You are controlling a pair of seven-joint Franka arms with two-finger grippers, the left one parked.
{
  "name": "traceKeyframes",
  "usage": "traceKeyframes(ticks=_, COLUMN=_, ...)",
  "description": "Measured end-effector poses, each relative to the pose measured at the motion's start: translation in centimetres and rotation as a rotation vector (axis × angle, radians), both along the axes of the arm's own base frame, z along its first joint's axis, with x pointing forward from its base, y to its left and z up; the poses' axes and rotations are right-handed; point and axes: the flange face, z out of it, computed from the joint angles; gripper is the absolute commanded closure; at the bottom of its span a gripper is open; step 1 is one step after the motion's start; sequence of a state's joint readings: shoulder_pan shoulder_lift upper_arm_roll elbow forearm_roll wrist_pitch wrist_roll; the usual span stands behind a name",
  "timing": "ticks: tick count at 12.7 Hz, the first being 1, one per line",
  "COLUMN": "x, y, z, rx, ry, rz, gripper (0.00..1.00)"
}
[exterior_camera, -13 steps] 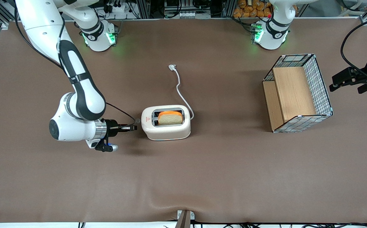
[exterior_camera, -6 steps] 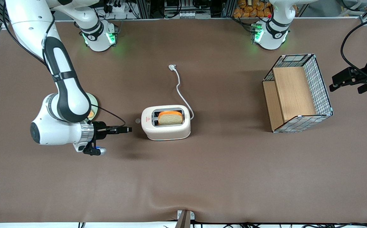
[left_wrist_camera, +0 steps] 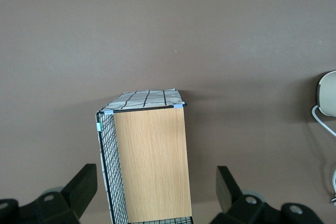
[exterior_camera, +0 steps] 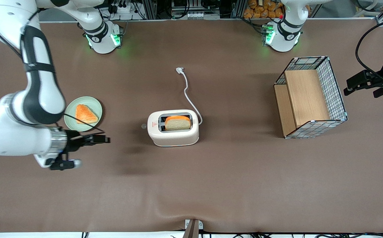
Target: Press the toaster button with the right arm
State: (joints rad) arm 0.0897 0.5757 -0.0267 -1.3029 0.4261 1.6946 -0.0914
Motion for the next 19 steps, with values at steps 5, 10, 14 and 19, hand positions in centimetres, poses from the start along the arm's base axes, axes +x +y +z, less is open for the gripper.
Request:
traceKeyframes(ticks=5, x=0.0, y=-3.9, z=6.7, rx=-0.057, ry=-0.061, rz=0.063, gripper=0.00)
traceKeyframes(ticks=10, x=-5.1, y=-4.9, z=17.6, rx=-0.161, ry=-0.042, rz=0.050, gripper=0.00)
traceKeyframes(ticks=14, x=-11.2, y=-5.7, z=26.5, rx=-0.305, ry=-0.119, rz=-0.013, gripper=0.00)
traceKeyframes(ticks=19, x=-17.4, y=-6.8, z=26.8, rx=-0.360, ry=-0.120, rz=-0.050, gripper=0.00)
